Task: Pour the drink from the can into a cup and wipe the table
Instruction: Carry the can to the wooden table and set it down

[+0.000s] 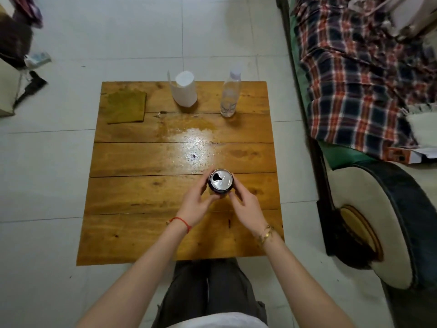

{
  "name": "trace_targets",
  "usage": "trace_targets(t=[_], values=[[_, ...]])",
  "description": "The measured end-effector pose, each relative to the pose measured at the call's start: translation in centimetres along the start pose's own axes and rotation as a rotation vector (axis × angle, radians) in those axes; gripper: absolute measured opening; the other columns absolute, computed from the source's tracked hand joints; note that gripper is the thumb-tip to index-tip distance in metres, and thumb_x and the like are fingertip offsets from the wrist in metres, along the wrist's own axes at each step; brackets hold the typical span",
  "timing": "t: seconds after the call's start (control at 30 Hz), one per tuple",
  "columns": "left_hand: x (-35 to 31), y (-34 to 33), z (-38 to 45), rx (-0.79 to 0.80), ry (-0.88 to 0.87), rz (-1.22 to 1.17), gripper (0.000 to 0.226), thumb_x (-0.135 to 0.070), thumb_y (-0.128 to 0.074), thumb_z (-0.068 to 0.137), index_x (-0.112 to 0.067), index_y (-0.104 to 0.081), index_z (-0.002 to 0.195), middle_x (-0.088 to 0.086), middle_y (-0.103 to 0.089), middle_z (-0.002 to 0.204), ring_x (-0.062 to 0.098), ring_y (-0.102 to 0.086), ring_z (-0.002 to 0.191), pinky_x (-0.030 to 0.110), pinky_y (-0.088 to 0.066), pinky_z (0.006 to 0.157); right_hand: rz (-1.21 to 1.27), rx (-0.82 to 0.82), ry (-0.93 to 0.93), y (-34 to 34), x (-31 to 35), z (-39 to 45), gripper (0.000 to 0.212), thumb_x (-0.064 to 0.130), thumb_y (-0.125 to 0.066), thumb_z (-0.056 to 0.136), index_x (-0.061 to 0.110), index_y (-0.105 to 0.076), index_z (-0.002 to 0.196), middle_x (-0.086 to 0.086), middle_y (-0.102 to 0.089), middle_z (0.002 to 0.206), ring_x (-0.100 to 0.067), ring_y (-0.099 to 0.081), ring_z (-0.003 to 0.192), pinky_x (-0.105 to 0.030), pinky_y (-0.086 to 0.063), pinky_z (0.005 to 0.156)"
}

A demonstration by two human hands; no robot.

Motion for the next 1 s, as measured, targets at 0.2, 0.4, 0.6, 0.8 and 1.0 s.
trace_targets(t=[0.2,0.4,0.6,0.8,1.0], values=[[5.8,-0.7,3.3,-0.044,-0.013,0.05,0.076,-0.009,-0.069,0.086,-0.044,-0.034,0.143,-0.007,-0.04,0.153,0.011,-0.034,0.143,0.047,-0.03,0.118,0.004,0.041,-0.021,-2.6,-4.5,4.2,0.051,0.012,-0.045,0.1,0.021,-0.034,0.148,0.014,-0.041,0.143,-0.002,-0.034,0.134,-0.025,-0.027,0.116],[9.4,-2.2,4.5,-0.066,-0.005,-0.004,0.07,-0.004,-0.068,0.086,-0.026,-0.037,0.144,-0.008,-0.045,0.147,0.01,-0.041,0.139,0.043,-0.034,0.116,-0.014,0.05,-0.057,-4.4,-7.6,6.4,0.055,0.002,-0.042,0.098,0.02,-0.033,0.149,0.004,-0.039,0.151,-0.002,-0.03,0.135,-0.026,-0.022,0.117],[11.4,-2.6,4.7,-0.072,0.015,0.08,0.069,-0.008,-0.07,0.085,-0.016,-0.039,0.146,-0.003,-0.046,0.148,0.01,-0.041,0.138,0.036,-0.032,0.117,-0.027,0.07,-0.083,-5.6,-9.6,6.8,0.06,0.003,-0.043,0.097,0.02,-0.027,0.152,0.003,-0.031,0.157,-0.011,-0.025,0.146,-0.035,-0.021,0.121],[11.6,-2.6,5.0,-0.071,0.041,0.174,0.073,-0.013,-0.071,0.086,-0.019,-0.034,0.15,-0.005,-0.042,0.151,0.009,-0.037,0.139,0.012,-0.023,0.112,-0.056,0.089,-0.104,-5.7,-9.8,7.0,0.062,0.003,-0.042,0.096,0.023,-0.024,0.152,0.003,-0.027,0.158,-0.012,-0.022,0.147,-0.031,-0.018,0.121],[10.6,-0.1,3.0,-0.043,0.108,0.38,0.081,-0.03,-0.067,0.09,-0.018,-0.021,0.154,0.001,-0.02,0.161,0.017,-0.016,0.15,0.023,-0.009,0.116,-0.263,0.057,-0.149,-3.5,-8.1,5.6,0.063,0.017,-0.044,0.099,0.019,-0.014,0.155,0.001,-0.019,0.161,-0.014,-0.018,0.148,-0.031,-0.02,0.119]])
Point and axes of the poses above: each hand's wrist, its own z-axis towards the middle knuckle, its own y-axis out of the back of the hand, x = y × z, the point moved 8 cm from there along z, towards the middle knuckle
